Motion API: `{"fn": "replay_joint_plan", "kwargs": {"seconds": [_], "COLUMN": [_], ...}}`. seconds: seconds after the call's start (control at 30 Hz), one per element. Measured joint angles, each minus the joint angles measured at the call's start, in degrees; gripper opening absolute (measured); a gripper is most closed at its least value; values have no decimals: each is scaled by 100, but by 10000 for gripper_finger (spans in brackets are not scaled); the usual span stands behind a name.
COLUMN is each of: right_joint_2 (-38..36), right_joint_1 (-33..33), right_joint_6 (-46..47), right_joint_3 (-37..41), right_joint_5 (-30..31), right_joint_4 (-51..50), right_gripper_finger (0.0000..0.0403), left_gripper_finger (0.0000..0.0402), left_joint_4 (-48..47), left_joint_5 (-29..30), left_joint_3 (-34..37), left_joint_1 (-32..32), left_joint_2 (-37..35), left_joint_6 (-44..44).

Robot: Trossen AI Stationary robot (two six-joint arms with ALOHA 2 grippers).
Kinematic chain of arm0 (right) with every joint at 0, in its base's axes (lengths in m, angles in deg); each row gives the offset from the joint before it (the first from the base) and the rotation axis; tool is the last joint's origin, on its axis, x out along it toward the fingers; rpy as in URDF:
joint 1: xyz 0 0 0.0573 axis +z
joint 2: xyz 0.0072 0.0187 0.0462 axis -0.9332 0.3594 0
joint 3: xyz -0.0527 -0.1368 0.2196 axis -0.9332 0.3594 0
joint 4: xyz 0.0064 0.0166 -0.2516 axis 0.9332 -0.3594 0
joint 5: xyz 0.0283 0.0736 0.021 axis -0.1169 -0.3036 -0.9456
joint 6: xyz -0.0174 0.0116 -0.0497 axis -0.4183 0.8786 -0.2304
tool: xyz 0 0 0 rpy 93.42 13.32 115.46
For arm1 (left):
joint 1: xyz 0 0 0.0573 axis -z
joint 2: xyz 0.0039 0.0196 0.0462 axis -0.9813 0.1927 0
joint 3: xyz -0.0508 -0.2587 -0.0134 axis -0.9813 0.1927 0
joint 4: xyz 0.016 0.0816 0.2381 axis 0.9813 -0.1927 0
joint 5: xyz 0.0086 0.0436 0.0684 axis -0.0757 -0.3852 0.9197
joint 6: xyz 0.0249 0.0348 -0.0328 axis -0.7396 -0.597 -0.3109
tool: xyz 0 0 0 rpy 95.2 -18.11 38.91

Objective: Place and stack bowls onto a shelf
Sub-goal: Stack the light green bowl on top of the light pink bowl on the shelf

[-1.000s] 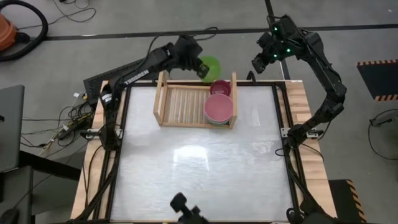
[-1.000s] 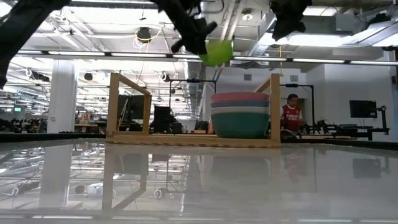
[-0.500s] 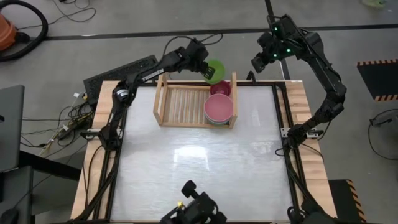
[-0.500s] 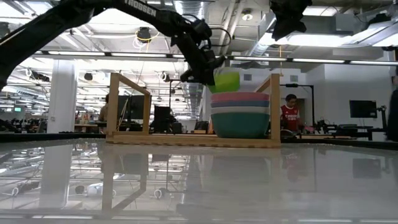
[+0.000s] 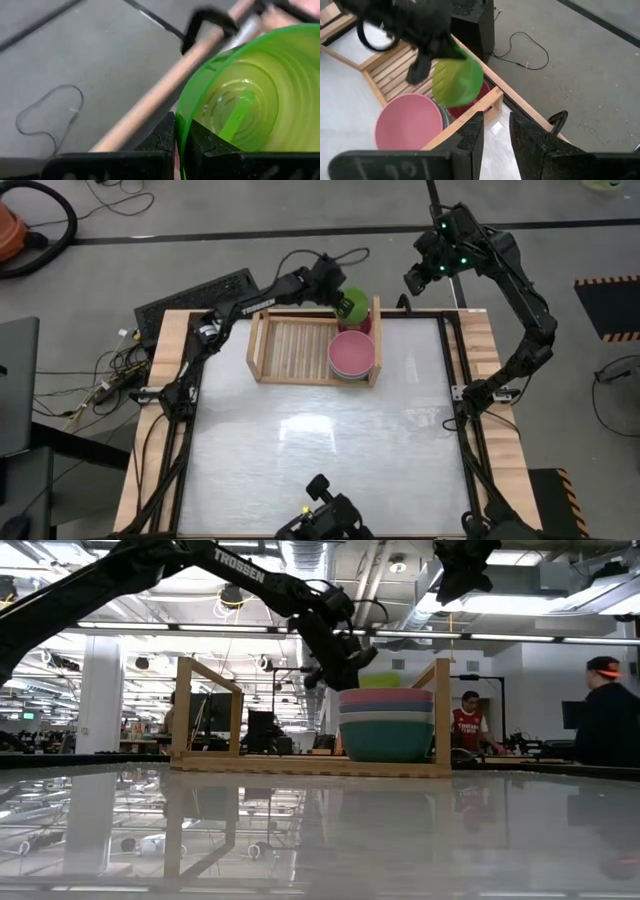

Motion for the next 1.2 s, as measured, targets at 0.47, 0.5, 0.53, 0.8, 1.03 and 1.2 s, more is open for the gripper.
{"fn": "replay_joint_plan", "kwargs": {"seconds": [0.47,0.5,0.53,0.8,1.03,1.2], "right_joint_2": [0,0,0,0,0,0], "right_joint_1": [0,0,0,0,0,0], "right_joint_6": [-29,-36,-37,-83,-171,-174], "right_joint_3": [0,0,0,0,0,0], "right_joint_5": [0,0,-2,-2,-2,-2], "right_joint_4": [0,0,0,0,0,0], "right_gripper_finger": [119,119,119,119,119,119], "left_gripper_finger": [0,0,0,0,0,2], "left_joint_4": [96,54,-19,-41,65,64], "left_joint_5": [58,54,52,107,42,-3], "left_joint_3": [5,4,14,9,9,9], "left_joint_1": [92,91,91,95,95,115], "left_joint_2": [396,416,429,495,502,502], "left_joint_6": [-32,-28,-27,-188,-522,-538]}}
